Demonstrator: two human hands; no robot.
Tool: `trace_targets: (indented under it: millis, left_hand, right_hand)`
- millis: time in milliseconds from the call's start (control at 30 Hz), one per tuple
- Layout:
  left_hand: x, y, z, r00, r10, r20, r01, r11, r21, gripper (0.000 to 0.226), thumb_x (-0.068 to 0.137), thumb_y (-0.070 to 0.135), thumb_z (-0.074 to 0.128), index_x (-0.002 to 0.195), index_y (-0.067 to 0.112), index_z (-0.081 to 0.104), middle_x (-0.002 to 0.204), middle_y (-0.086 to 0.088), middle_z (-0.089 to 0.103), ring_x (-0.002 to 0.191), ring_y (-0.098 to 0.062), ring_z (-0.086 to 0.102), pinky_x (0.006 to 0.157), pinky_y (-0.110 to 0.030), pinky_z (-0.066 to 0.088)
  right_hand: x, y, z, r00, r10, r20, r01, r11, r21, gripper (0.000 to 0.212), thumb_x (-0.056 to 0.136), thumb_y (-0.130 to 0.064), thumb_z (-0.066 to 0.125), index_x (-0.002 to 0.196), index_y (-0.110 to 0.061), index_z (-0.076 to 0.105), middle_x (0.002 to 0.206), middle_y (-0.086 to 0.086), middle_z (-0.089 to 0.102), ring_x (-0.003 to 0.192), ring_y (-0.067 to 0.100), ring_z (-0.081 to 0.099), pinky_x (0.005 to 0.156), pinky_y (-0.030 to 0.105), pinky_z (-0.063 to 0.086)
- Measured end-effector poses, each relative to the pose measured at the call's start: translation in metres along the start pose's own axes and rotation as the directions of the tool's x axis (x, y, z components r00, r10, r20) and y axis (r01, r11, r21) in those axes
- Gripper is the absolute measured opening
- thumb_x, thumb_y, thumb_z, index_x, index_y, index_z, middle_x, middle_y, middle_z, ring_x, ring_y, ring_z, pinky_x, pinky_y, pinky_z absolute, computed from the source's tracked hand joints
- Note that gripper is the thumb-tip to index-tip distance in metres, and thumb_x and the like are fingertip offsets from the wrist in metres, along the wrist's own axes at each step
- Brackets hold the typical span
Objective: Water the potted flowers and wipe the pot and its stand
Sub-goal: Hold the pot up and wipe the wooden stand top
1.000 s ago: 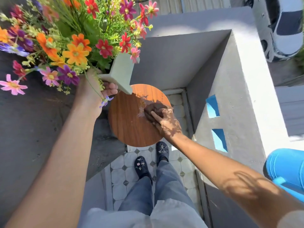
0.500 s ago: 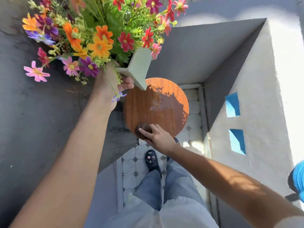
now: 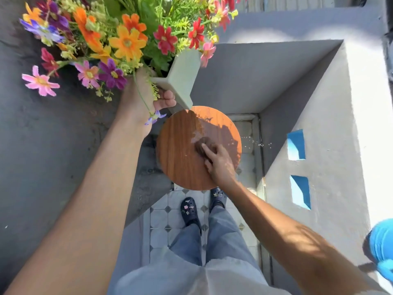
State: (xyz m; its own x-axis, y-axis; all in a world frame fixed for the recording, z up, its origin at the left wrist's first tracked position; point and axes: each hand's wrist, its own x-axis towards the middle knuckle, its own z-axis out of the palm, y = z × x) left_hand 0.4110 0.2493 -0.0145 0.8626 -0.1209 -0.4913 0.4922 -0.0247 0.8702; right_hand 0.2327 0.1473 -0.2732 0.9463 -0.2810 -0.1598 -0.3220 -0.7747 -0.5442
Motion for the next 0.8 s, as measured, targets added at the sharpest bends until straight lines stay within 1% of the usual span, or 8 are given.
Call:
trace_targets:
  millis: [200,267,333,433,533,667,733,800]
  left_hand:
    - [0.013,0.004,-0.001,0.999,0.034,-0.015,-0.034,0.999,0.025,0.034,0.098,0.013,0.030,0.077,0.008,0.055,0.046,-0.001,0.056,0.051,-0.016,0.055,0.047,-0.023,0.052]
    - [0.015,0.004,-0.004,0.998,0.063,0.002,-0.063,0.997,0.045,0.033,0.099,0.013,0.029,0.081,0.007,0.056,0.053,-0.003,0.058,0.050,-0.014,0.057,0.050,-0.024,0.053]
    - [0.018,0.003,-0.006,0.998,0.069,-0.008,-0.069,0.996,0.059,0.029,0.099,0.013,0.029,0.085,0.006,0.054,0.061,-0.007,0.056,0.051,-0.014,0.057,0.051,-0.024,0.054]
    - [0.020,0.001,-0.004,0.997,0.070,-0.013,-0.069,0.995,0.068,0.030,0.098,0.013,0.029,0.081,0.008,0.054,0.060,-0.005,0.057,0.051,-0.014,0.057,0.053,-0.025,0.054]
    - [0.023,0.002,-0.002,0.998,0.061,-0.018,-0.060,0.996,0.067,0.034,0.097,0.013,0.030,0.077,0.009,0.057,0.052,-0.002,0.057,0.052,-0.016,0.057,0.052,-0.025,0.054]
    - [0.028,0.003,-0.001,0.998,0.045,-0.044,-0.043,0.998,0.048,0.032,0.097,0.012,0.031,0.079,0.005,0.056,0.063,-0.010,0.054,0.054,-0.019,0.056,0.049,-0.026,0.054]
    - [0.031,0.003,-0.001,0.998,0.052,-0.044,-0.049,0.997,0.064,0.030,0.097,0.011,0.032,0.079,0.005,0.055,0.063,-0.011,0.054,0.055,-0.020,0.055,0.051,-0.026,0.055]
    - [0.034,0.001,-0.003,0.998,0.050,-0.044,-0.047,0.996,0.071,0.028,0.098,0.012,0.032,0.087,0.001,0.055,0.063,-0.011,0.053,0.056,-0.020,0.056,0.052,-0.027,0.055]
  right_hand:
    - [-0.021,-0.007,0.010,0.818,-0.511,0.265,0.535,0.845,-0.020,0.049,0.091,-0.026,0.064,0.138,-0.025,0.054,0.116,0.009,0.054,0.097,0.026,0.056,0.076,0.037,0.054]
    - [0.027,0.005,-0.011,0.914,-0.351,0.205,0.376,0.922,-0.094,0.050,0.092,-0.025,0.060,0.141,-0.027,0.051,0.123,0.010,0.052,0.107,0.027,0.054,0.085,0.038,0.053]
    - [0.078,0.014,-0.030,0.999,-0.030,0.025,0.031,0.998,-0.046,0.044,0.090,-0.025,0.058,0.134,-0.025,0.055,0.118,0.006,0.051,0.110,0.026,0.052,0.087,0.036,0.051]
    - [0.121,0.013,-0.041,0.928,0.345,-0.140,-0.319,0.931,0.178,0.029,0.087,-0.030,0.056,0.113,-0.019,0.060,0.102,-0.002,0.048,0.102,0.025,0.055,0.077,0.030,0.044]
    - [0.095,-0.015,-0.020,0.999,-0.031,0.014,0.032,0.999,-0.034,0.041,0.089,-0.027,0.059,0.131,-0.026,0.059,0.116,0.007,0.051,0.107,0.027,0.053,0.088,0.038,0.051]
    - [0.017,-0.048,0.024,0.757,-0.540,0.368,0.556,0.828,0.071,0.045,0.092,-0.029,0.060,0.136,-0.027,0.057,0.112,0.007,0.050,0.100,0.028,0.053,0.081,0.038,0.054]
    - [0.012,-0.051,0.030,0.735,-0.560,0.383,0.566,0.817,0.109,0.044,0.092,-0.028,0.060,0.136,-0.026,0.057,0.111,0.008,0.050,0.100,0.029,0.053,0.078,0.039,0.055]
    - [0.041,-0.046,0.024,0.826,-0.471,0.310,0.476,0.877,0.062,0.047,0.092,-0.026,0.060,0.138,-0.026,0.055,0.114,0.008,0.050,0.105,0.029,0.052,0.081,0.039,0.054]
